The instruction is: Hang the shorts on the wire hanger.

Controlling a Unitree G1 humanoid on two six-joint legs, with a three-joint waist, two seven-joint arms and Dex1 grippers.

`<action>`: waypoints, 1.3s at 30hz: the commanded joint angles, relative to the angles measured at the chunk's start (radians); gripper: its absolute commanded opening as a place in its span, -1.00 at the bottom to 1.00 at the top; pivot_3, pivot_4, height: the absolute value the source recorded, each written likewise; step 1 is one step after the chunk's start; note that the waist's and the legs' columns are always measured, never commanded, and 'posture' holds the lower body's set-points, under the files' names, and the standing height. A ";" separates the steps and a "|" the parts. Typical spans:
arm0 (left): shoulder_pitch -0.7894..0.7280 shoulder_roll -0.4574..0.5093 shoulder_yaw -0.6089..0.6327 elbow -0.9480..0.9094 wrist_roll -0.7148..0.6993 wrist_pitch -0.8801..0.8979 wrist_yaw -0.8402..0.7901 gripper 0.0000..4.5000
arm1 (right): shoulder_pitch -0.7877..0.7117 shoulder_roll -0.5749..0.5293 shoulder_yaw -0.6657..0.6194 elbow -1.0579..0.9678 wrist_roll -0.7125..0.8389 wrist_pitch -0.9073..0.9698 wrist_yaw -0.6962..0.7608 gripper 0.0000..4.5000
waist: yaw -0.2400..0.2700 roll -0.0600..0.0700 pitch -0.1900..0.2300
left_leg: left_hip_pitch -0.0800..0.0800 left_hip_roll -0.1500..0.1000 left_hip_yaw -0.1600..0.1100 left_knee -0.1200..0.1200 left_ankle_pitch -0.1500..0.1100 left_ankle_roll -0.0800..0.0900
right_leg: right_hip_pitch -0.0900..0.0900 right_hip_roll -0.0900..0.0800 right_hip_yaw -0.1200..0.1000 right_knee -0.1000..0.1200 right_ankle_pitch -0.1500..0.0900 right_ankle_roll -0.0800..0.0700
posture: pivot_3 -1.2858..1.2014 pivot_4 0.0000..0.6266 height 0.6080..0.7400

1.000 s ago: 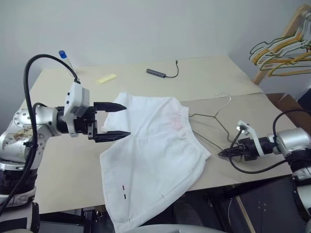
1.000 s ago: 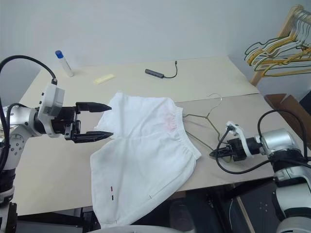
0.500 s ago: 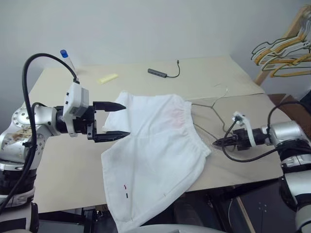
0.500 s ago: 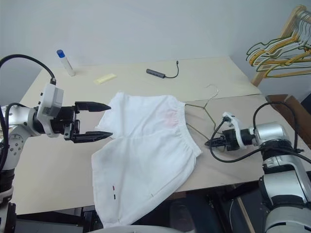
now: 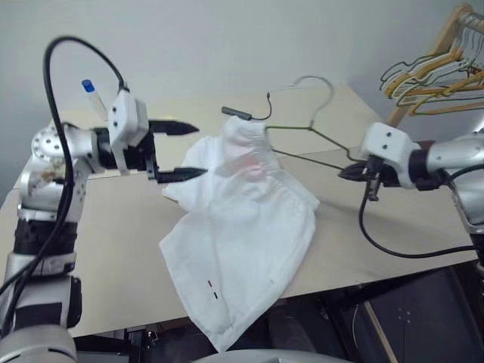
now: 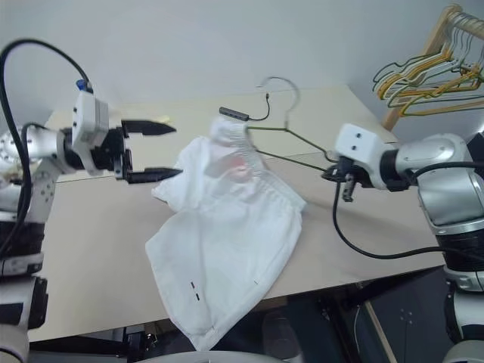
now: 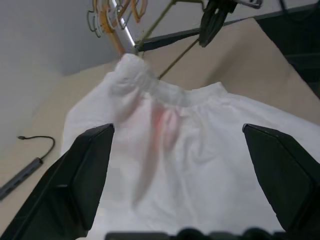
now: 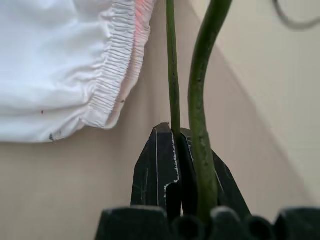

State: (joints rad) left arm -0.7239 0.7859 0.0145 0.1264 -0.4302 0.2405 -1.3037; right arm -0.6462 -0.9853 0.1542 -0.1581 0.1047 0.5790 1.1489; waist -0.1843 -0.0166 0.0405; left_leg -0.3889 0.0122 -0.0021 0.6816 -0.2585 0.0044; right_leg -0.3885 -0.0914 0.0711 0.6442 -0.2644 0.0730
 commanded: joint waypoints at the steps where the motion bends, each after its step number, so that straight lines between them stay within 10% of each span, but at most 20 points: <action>1: -0.109 -0.005 -0.032 0.111 0.054 -0.130 -0.092 0.99 | -0.038 0.019 0.036 -0.129 0.006 0.051 0.002 -1.00 | -0.009 0.000 0.000 | 0.000 0.000 -0.001 0.000 0.000 0.000 | 0.000 0.000 0.000 0.000 0.000 0.000 | -0.14 -1.00 1.00; 12: -0.271 -0.079 -0.275 0.370 0.235 -0.368 -0.311 0.99 | -0.134 0.040 0.115 -0.143 0.021 0.135 0.071 -1.00 | -0.040 0.000 0.000 | 0.000 0.000 -0.003 0.000 0.000 0.000 | 0.000 0.000 0.000 0.001 0.000 0.000 | -0.14 -1.00 1.00; 27: -0.293 -0.132 -0.271 0.459 0.293 -0.423 -0.311 -0.94 | -0.158 0.043 0.115 -0.181 0.073 0.235 0.079 -1.00 | -0.066 0.000 0.000 | 0.000 0.000 -0.009 0.000 0.000 0.000 | -0.001 0.000 0.000 0.002 0.000 0.000 | -0.16 -1.00 1.00; 32: -0.275 -0.128 -0.252 0.429 0.257 -0.372 -0.311 -0.99 | -0.151 0.051 0.093 -0.185 0.097 0.206 0.070 -1.00 | -0.071 0.000 0.000 | 0.000 0.000 -0.010 0.000 0.000 0.000 | -0.001 0.000 0.000 0.002 0.000 0.000 | -0.15 -1.00 1.00; 39: -0.228 -0.107 -0.190 0.370 0.221 -0.253 -0.288 -0.99 | -0.097 0.003 -0.072 -0.109 0.111 0.239 -0.020 -0.08 | -0.072 0.000 0.000 | 0.000 0.000 -0.010 0.000 0.000 0.000 | -0.001 0.000 -0.001 0.003 0.000 0.000 | -0.15 -1.00 1.00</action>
State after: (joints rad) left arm -0.9535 0.6573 -0.2190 0.5376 -0.1734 -0.0401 -1.6018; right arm -0.7507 -0.9532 0.1700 -0.2945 0.2090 0.7991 1.1598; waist -0.2563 -0.0167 0.0405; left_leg -0.3891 0.0123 -0.0128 0.6817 -0.2585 0.0046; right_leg -0.3889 -0.0920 0.0702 0.6468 -0.2645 0.0731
